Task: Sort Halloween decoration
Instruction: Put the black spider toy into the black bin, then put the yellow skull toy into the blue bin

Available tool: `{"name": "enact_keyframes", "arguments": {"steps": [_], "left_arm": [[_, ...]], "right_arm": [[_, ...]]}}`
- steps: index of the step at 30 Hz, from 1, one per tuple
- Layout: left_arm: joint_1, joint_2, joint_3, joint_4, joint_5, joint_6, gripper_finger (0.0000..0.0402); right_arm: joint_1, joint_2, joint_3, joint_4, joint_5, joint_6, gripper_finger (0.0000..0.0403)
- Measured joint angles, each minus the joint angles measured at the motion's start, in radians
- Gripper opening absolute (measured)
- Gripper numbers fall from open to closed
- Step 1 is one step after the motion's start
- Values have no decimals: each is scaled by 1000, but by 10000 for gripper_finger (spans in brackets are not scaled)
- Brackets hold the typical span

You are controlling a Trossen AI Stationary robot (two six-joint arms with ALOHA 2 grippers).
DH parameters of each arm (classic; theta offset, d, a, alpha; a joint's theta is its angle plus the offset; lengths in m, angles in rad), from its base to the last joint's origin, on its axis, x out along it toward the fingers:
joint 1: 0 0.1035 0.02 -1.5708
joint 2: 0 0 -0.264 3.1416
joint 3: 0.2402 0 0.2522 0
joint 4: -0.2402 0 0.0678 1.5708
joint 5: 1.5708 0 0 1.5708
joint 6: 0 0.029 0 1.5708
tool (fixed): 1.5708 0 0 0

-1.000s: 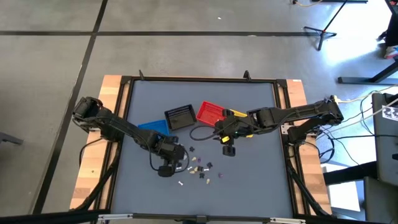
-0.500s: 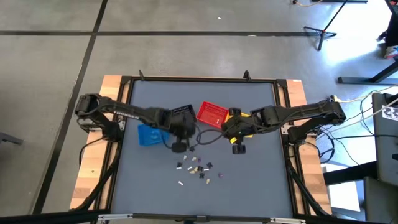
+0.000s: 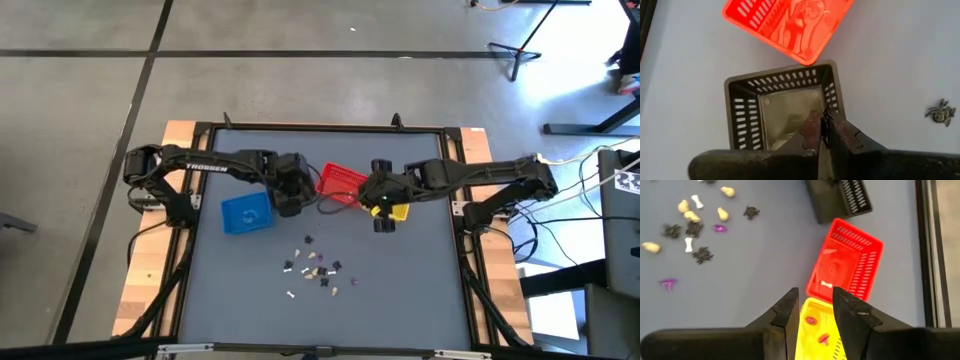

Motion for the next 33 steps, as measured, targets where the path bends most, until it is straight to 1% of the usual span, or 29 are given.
{"name": "enact_keyframes", "arguments": {"steps": [4, 11, 20, 22, 25, 33], "left_arm": [[3, 0, -1, -12, -6, 1, 13], [3, 0, -1, -10, -107, 24, 38], [3, 0, -1, -7, -112, 44, 98], [0, 0, -1, -7, -90, 21, 110], [-14, 0, -1, -5, -21, -7, 121], [-108, 0, -1, -5, 151, -82, 126]], "right_arm": [[-19, 0, 0, 54, -35, 3, 115], [-16, 1, 0, 93, -43, 1, 115], [-16, 1, 0, 94, -42, 1, 115], [-16, 1, 0, 94, -43, 1, 115], [-16, 2, 0, 95, -42, 3, 115], [-16, 2, 0, 95, -43, 4, 115]]}}
